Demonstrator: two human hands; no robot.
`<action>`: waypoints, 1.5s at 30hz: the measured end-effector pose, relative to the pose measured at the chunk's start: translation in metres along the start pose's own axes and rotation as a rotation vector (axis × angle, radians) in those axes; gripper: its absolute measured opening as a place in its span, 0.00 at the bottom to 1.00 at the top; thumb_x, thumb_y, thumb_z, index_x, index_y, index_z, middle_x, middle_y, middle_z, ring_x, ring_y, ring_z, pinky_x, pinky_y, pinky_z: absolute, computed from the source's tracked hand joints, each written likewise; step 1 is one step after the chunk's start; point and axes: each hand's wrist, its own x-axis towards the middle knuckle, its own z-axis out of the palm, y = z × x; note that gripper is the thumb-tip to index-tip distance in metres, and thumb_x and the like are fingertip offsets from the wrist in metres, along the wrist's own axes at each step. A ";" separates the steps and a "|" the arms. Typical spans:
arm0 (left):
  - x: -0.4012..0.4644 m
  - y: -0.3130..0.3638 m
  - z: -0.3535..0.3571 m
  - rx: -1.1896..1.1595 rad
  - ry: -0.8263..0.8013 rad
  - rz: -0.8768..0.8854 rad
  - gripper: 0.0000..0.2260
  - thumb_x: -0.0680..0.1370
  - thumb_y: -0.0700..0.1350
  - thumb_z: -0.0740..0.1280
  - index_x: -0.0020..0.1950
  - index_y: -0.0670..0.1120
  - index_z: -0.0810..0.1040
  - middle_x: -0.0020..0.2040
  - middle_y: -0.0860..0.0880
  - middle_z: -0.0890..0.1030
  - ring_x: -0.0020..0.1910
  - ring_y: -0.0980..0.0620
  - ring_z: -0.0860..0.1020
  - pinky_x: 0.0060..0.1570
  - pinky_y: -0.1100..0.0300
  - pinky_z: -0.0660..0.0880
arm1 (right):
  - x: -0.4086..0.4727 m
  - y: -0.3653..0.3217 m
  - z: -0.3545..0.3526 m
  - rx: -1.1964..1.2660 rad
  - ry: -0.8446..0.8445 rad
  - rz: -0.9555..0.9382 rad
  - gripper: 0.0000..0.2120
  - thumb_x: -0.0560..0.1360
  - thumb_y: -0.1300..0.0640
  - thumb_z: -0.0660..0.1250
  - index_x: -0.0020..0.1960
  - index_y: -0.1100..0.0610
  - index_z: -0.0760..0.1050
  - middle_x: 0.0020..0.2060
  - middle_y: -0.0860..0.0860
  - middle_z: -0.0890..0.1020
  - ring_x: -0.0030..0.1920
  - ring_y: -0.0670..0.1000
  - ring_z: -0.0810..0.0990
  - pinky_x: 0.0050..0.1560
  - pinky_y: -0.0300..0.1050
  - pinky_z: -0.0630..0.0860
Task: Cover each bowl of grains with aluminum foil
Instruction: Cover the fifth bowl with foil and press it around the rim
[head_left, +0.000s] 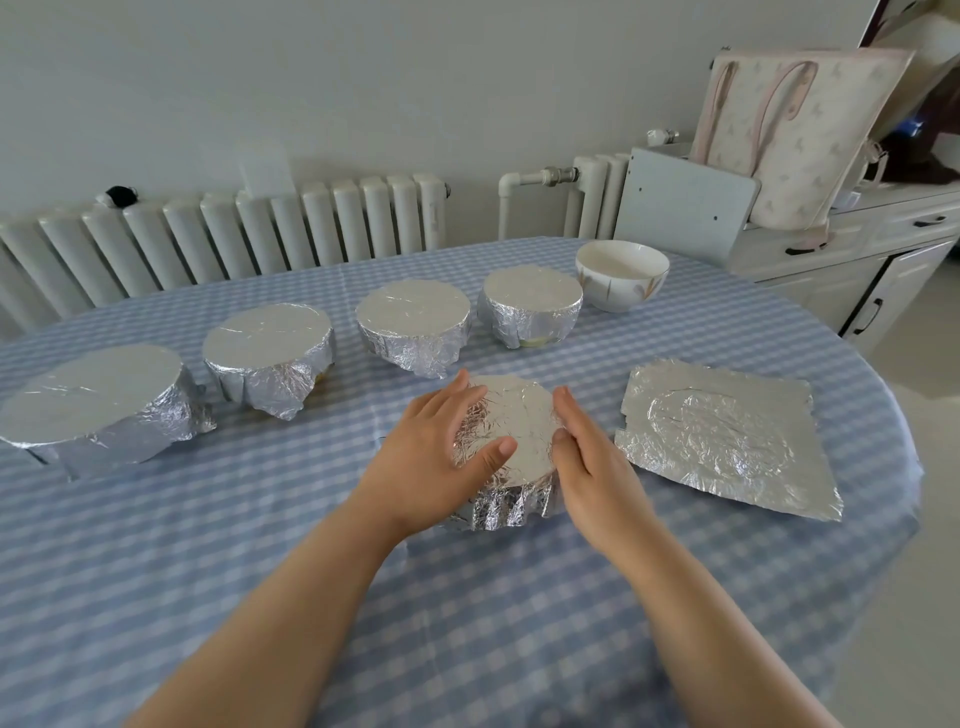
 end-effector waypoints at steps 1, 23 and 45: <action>0.000 0.001 0.000 -0.003 -0.005 -0.005 0.43 0.68 0.77 0.51 0.76 0.53 0.63 0.79 0.56 0.57 0.76 0.57 0.56 0.70 0.63 0.54 | -0.002 0.002 0.001 0.073 0.028 0.021 0.22 0.83 0.55 0.54 0.77 0.52 0.58 0.67 0.44 0.70 0.67 0.40 0.68 0.62 0.30 0.59; -0.002 0.004 0.004 0.010 0.032 -0.037 0.40 0.68 0.76 0.50 0.74 0.56 0.66 0.78 0.57 0.56 0.75 0.57 0.55 0.68 0.62 0.55 | -0.001 0.000 0.016 0.737 0.366 0.354 0.07 0.78 0.53 0.66 0.51 0.55 0.79 0.35 0.51 0.81 0.36 0.50 0.77 0.40 0.51 0.75; -0.003 -0.005 0.011 -0.171 0.144 -0.135 0.40 0.67 0.76 0.52 0.71 0.55 0.71 0.77 0.58 0.61 0.74 0.58 0.59 0.68 0.63 0.57 | 0.014 -0.005 0.022 0.691 0.431 0.277 0.09 0.77 0.55 0.68 0.42 0.60 0.78 0.23 0.47 0.75 0.23 0.45 0.70 0.27 0.40 0.69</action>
